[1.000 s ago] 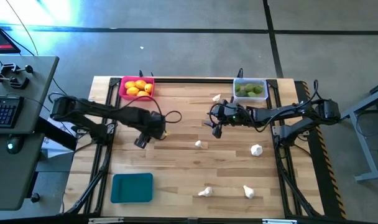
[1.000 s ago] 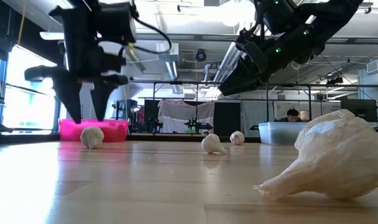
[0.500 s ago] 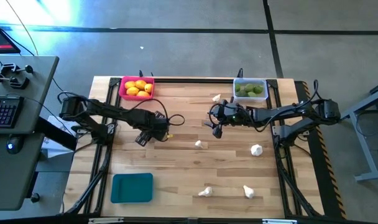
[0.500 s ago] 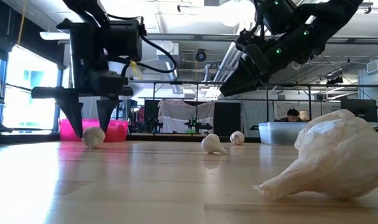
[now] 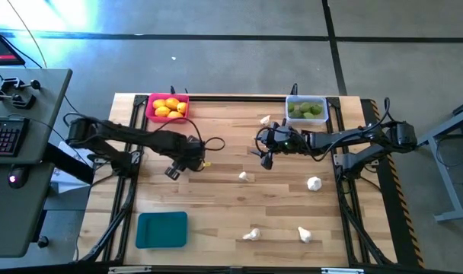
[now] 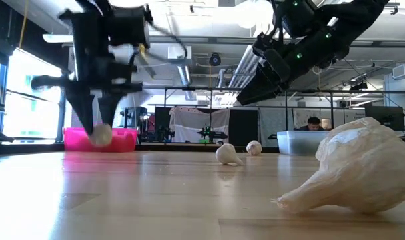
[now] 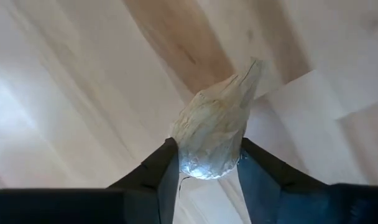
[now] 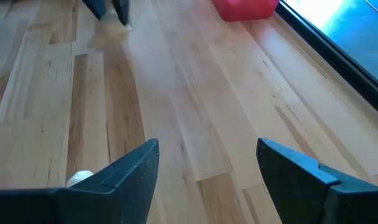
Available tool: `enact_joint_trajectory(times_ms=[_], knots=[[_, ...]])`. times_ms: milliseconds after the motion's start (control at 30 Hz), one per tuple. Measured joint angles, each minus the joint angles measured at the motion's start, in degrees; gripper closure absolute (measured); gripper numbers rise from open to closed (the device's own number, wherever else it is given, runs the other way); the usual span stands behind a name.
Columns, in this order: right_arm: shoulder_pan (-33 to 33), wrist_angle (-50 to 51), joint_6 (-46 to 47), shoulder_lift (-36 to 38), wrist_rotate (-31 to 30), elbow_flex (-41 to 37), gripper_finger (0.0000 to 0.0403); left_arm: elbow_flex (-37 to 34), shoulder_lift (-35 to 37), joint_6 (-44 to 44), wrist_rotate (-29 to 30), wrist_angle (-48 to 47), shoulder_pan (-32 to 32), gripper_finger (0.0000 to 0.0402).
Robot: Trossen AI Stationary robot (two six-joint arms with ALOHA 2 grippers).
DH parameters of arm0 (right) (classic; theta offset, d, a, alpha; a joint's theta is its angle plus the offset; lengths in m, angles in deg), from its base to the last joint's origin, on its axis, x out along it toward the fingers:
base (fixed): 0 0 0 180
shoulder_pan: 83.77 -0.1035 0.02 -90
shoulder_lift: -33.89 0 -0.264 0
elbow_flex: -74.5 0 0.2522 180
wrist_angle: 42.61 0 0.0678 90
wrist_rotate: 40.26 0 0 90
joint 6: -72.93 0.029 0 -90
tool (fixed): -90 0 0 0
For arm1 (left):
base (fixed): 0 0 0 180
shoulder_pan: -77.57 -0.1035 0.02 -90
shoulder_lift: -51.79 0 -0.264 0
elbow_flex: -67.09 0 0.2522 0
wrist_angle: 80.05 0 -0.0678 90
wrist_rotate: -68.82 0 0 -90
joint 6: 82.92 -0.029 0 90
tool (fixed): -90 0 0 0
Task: Sort produce into baskets
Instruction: Put the middle left garlic into the blue bin
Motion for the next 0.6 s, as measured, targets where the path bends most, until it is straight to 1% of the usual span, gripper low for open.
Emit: enact_joint_trajectory(times_ms=[133,267,400,500,600], knots=[[0.0,-0.1,0.8,0.0,0.1,0.0,0.0141,5.8,4.1,6.2,-1.3,-6.6,4.0,0.0282],[0.0,0.4,1.3,0.0,1.2,0.0,0.0142,12.9,7.0,18.1,-4.5,-12.1,10.9,0.0283],[0.0,1.7,2.4,0.0,1.6,0.0,0.0142,18.3,7.2,33.4,-4.6,-15.8,19.8,0.0283],[0.0,2.7,2.9,0.0,1.6,0.0,0.0142,19.9,6.8,45.5,-5.8,-16.0,26.6,0.0284],[0.0,3.5,3.1,0.0,1.7,0.0,0.0142,20.1,6.7,60.0,-6.6,-15.4,33.0,0.0284]])
